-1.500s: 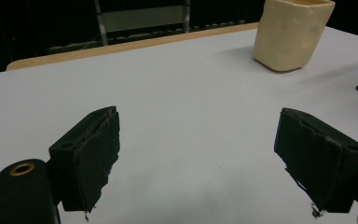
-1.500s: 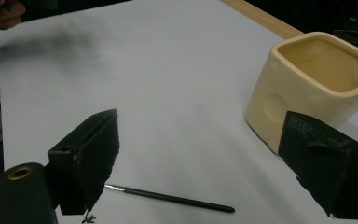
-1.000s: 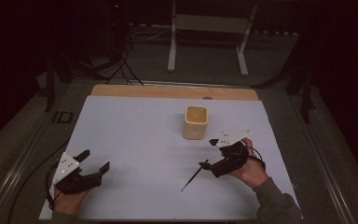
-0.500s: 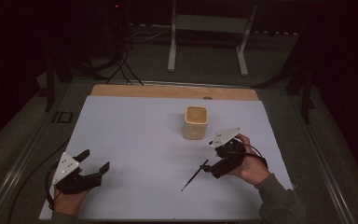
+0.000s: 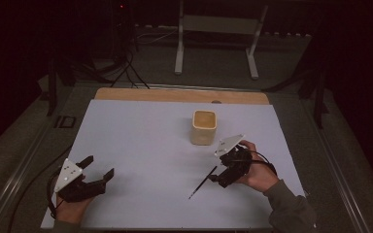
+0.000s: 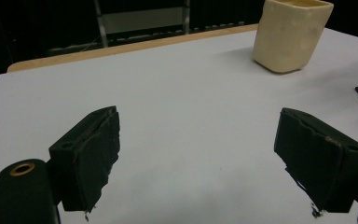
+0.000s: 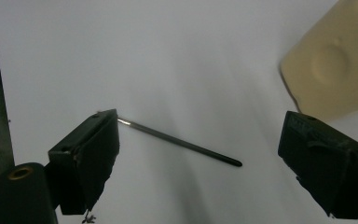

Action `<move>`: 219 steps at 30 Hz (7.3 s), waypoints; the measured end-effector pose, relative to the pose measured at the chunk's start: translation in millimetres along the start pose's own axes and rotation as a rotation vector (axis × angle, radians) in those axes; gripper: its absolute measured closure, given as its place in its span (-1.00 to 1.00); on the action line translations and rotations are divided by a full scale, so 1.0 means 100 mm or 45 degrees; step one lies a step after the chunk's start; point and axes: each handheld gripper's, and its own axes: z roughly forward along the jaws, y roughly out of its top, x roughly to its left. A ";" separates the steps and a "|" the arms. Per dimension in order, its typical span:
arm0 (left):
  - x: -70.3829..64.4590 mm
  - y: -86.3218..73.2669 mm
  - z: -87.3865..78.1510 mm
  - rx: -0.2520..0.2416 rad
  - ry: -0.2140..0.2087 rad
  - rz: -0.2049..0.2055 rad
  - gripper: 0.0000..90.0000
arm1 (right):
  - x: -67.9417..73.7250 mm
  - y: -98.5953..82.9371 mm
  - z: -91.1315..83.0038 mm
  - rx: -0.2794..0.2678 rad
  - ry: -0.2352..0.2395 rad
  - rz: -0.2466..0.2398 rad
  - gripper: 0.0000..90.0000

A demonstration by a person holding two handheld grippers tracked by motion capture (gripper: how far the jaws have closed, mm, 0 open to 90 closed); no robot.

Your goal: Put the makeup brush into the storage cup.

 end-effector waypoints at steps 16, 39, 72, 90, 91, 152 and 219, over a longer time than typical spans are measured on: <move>0.00 0.00 0.00 -0.003 -0.001 -0.001 -0.66 | 0.04 -0.06 0.34 0.045 0.081 -0.006 -0.73; 0.00 0.00 0.00 -0.004 -0.002 -0.002 -0.66 | 0.01 -0.13 0.71 0.155 0.135 -0.011 -0.69; 0.00 0.00 -0.01 -0.005 0.002 0.004 -0.66 | 0.00 -0.16 0.79 0.383 0.137 -0.096 0.90; 0.00 0.00 -0.01 -0.004 0.004 0.004 -0.65 | -0.03 -0.17 0.73 0.299 0.142 -0.049 0.90; 0.00 0.00 -0.01 -0.004 0.004 0.004 -0.65 | -0.03 -0.17 0.73 0.299 0.142 -0.049 0.90; 0.00 0.00 -0.01 -0.007 0.001 0.003 -0.65 | -0.31 -0.03 0.05 -0.213 -0.034 0.150 0.90; 0.00 0.00 -0.02 -0.024 0.010 -0.006 -0.65 | -0.57 0.13 -0.24 -0.570 -0.292 0.276 0.90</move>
